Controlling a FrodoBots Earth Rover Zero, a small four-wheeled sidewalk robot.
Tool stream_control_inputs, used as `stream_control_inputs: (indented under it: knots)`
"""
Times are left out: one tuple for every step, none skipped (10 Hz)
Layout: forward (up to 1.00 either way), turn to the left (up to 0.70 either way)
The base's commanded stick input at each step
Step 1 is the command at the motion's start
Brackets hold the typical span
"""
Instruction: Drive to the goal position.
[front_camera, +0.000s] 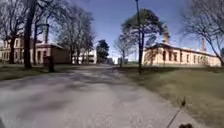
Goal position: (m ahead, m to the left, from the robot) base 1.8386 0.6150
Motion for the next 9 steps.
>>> stream_control_inputs:
  knots:
    - [0.85,0.0]
    - [0.85,0.0]
    - [0.85,0.0]
    - [0.85,0.0]
    - [0.85,0.0]
    - [0.85,0.0]
    - [0.85,0.0]
    - [0.85,0.0]
    - [0.85,0.0]
